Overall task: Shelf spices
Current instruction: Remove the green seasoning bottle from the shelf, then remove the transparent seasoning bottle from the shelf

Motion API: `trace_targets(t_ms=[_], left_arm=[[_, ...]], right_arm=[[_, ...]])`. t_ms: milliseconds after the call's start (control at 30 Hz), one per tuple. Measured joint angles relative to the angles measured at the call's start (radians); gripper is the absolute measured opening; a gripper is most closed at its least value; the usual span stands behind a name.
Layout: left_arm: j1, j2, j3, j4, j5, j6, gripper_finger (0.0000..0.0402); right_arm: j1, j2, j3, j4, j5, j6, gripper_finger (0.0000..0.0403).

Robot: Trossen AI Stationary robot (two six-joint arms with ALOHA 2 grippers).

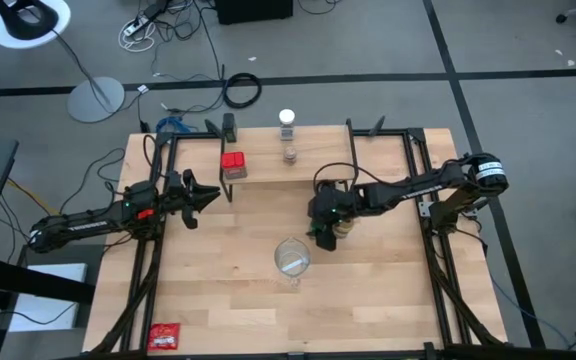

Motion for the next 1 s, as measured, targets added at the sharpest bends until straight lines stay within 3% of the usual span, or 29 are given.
trace_targets(t_ms=[333, 733, 867, 1000], left_arm=[[0.000, 0.000, 0.000, 0.000, 0.000, 0.000, 0.0088], [0.000, 0.000, 0.000, 0.000, 0.000, -0.002, 0.0088], [0.000, 0.000, 0.000, 0.000, 0.000, -0.004, 0.0088], [0.000, 0.000, 0.000, 0.000, 0.000, -0.004, 0.0088]], right_arm=[[0.007, 0.000, 0.167, -0.152, 0.051, -0.131, 0.0293], [-0.091, 0.000, 0.412, -0.220, 0.340, -0.354, 0.0293], [-0.183, 0.000, 0.451, -0.216, 0.326, -0.363, 0.0293], [-0.281, 0.000, 0.451, -0.215, 0.185, -0.340, 0.0293]])
